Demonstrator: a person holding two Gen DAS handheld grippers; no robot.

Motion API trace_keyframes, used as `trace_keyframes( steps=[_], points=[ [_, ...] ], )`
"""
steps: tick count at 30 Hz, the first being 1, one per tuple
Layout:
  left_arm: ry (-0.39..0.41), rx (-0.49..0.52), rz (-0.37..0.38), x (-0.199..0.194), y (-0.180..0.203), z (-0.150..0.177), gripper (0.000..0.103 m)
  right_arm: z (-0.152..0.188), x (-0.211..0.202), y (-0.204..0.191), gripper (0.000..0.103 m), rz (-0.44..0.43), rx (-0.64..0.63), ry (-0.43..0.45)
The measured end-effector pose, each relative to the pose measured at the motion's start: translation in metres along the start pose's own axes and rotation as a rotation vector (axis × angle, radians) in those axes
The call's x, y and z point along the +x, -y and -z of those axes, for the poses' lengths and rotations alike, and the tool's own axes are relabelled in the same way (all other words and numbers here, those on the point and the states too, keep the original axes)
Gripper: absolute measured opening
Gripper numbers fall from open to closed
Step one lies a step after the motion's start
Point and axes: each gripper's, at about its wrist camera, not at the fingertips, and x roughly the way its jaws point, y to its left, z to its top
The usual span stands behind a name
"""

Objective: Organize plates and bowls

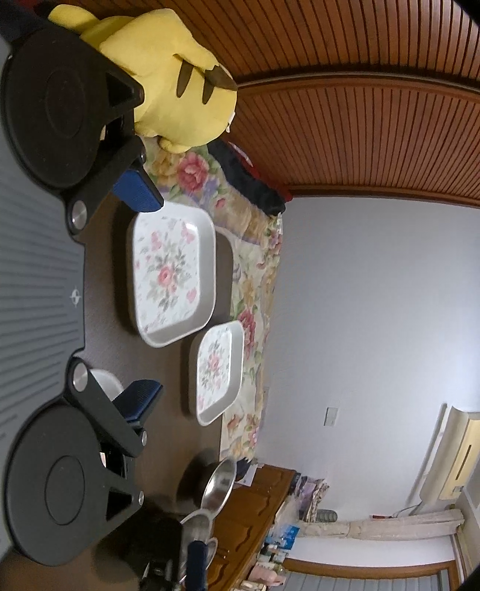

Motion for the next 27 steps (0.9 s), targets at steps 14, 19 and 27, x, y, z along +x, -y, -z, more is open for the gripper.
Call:
trace_keyframes(
  steps=[14,19,27],
  points=[
    [-0.023,-0.032,-0.044,0.05,-0.049,-0.026,0.096,-0.056,0.07,-0.019,0.086,-0.098,-0.021,-0.099],
    [-0.047,-0.018,-0.038,0.07,-0.059,-0.029,0.091,-0.056,0.097,-0.02,0.076,-0.075,0.0,-0.162],
    [-0.09,-0.039,-0.021,0.097,-0.077,-0.027,0.079,-0.056,0.143,-0.02,0.056,-0.069,0.036,-0.273]
  ],
)
